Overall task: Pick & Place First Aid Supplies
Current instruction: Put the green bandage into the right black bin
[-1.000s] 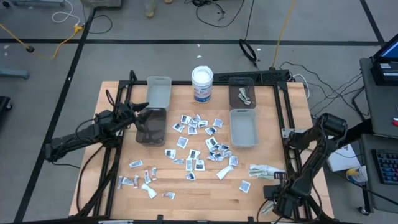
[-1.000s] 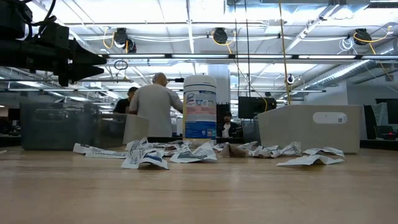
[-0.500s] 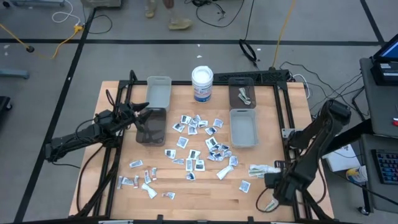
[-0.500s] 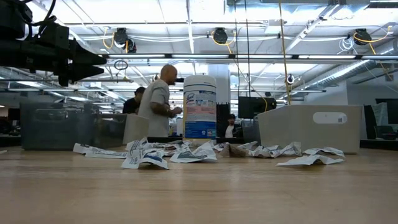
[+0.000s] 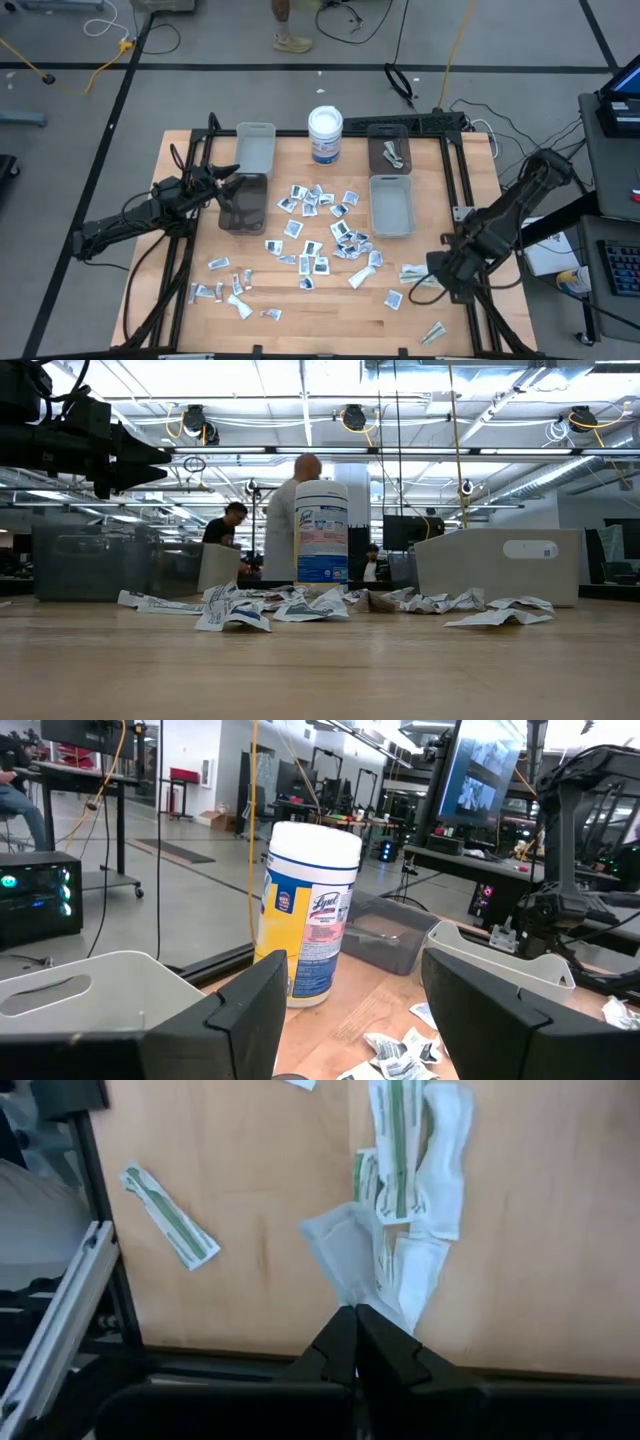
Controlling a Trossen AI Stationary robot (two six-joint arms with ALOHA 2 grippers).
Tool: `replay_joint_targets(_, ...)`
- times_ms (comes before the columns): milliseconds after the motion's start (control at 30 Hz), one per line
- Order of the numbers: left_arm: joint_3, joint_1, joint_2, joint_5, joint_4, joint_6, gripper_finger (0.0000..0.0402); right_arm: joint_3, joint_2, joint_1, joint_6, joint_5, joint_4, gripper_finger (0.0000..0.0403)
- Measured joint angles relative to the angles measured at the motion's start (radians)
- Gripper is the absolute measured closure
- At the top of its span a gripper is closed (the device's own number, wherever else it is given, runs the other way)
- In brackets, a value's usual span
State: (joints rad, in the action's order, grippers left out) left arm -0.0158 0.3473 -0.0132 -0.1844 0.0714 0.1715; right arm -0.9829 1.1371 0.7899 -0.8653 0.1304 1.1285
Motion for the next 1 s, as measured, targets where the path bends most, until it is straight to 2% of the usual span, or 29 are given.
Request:
replay_joint_targets(233,0.000,0.000,0.000,0.000,0.000,0.000,0.0165,-0.001,0.001,-0.170,0.072,-0.054,-0.007,0.0403)
replay_joint_targets(667,0.000,0.000,0.000,0.000,0.000,0.000,0.0165,-0.001,0.001,-0.648,0.203,-0.055,-0.037,0.0403)
replay_joint_targets(1000,0.000,0.000,0.000,0.000,0.000,0.000,0.0165,-0.001,0.001,-1.003,0.223,-0.055,-0.089,0.0403)
